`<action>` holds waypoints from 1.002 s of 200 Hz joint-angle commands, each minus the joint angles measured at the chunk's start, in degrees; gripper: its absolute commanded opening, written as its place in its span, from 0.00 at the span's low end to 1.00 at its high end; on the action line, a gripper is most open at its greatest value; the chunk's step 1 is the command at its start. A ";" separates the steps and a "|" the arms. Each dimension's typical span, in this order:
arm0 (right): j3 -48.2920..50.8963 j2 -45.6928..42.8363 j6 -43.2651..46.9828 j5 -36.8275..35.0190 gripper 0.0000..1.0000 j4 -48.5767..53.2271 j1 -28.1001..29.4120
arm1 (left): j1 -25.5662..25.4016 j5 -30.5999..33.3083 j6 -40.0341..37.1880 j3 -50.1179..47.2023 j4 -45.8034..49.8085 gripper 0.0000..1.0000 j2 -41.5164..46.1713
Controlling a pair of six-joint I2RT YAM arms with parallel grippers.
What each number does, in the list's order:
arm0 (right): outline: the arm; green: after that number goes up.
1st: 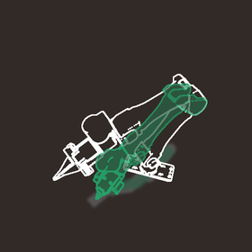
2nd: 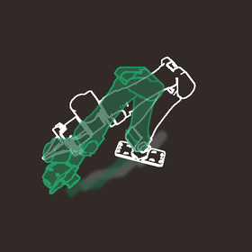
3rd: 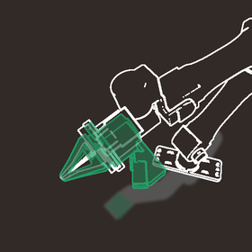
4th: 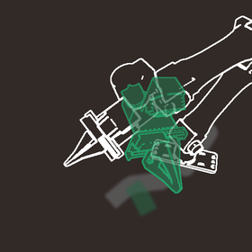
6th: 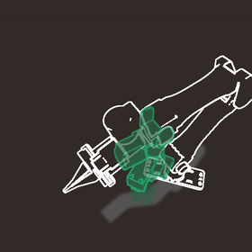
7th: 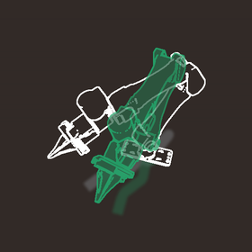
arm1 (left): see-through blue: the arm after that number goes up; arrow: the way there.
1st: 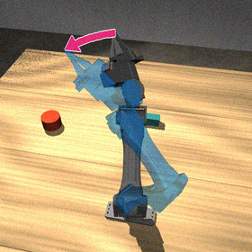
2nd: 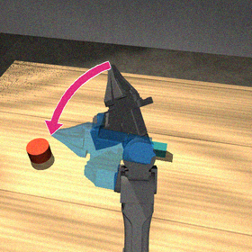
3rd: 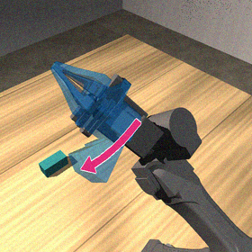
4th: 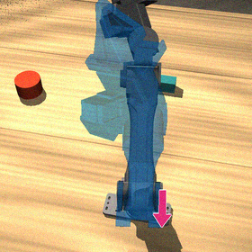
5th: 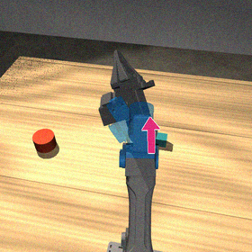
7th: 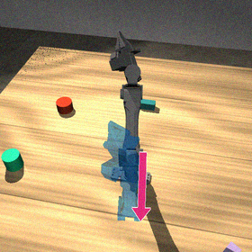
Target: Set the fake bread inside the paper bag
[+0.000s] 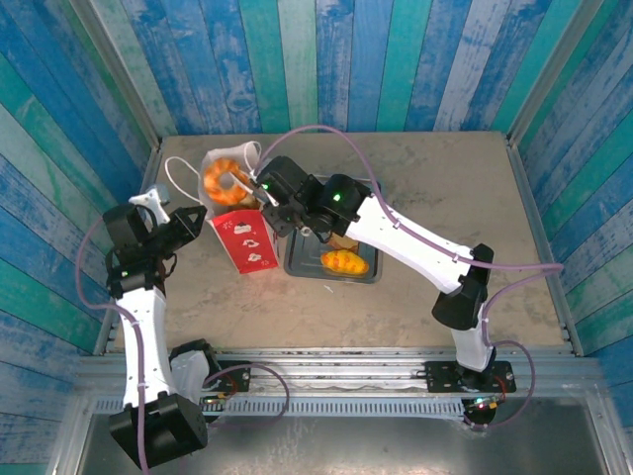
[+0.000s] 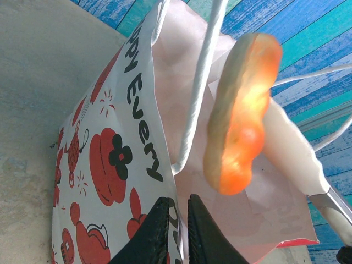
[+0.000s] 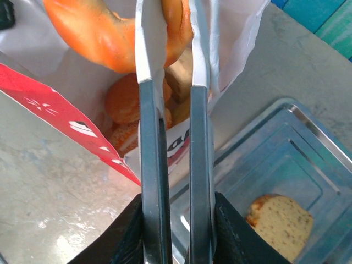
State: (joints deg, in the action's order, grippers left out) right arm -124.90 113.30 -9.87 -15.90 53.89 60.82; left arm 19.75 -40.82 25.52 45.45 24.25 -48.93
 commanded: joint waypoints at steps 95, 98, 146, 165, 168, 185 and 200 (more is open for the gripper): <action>-5.69 -0.61 1.69 -1.96 0.47 3.09 -0.33 | -0.17 0.02 0.28 -0.62 -0.61 0.14 0.75; -5.70 -0.62 1.62 -2.02 0.48 3.07 -0.35 | -0.15 -0.03 0.32 -0.63 -0.61 0.14 0.76; -6.82 -0.86 2.00 -1.22 0.48 3.08 -0.33 | -0.16 -0.11 0.39 -0.53 -0.61 0.15 0.85; -6.94 -1.47 2.04 0.22 0.48 2.68 -0.26 | -0.15 -0.17 0.57 -0.69 -0.86 0.16 0.94; -6.89 -1.62 1.97 0.52 0.48 2.61 -0.27 | -0.15 -0.14 0.65 -0.70 -0.95 0.16 0.94; -6.11 -2.62 1.99 1.49 0.48 1.68 -0.33 | -0.15 -0.49 0.95 -0.70 -1.31 0.19 0.91; -5.24 -3.89 1.82 2.40 0.48 0.64 -0.26 | -0.16 -0.69 1.19 -0.62 -1.61 0.24 0.94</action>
State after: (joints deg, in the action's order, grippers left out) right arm -129.78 113.14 -8.12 -15.27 57.36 60.66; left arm 19.75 -40.88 26.20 45.45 23.99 -48.93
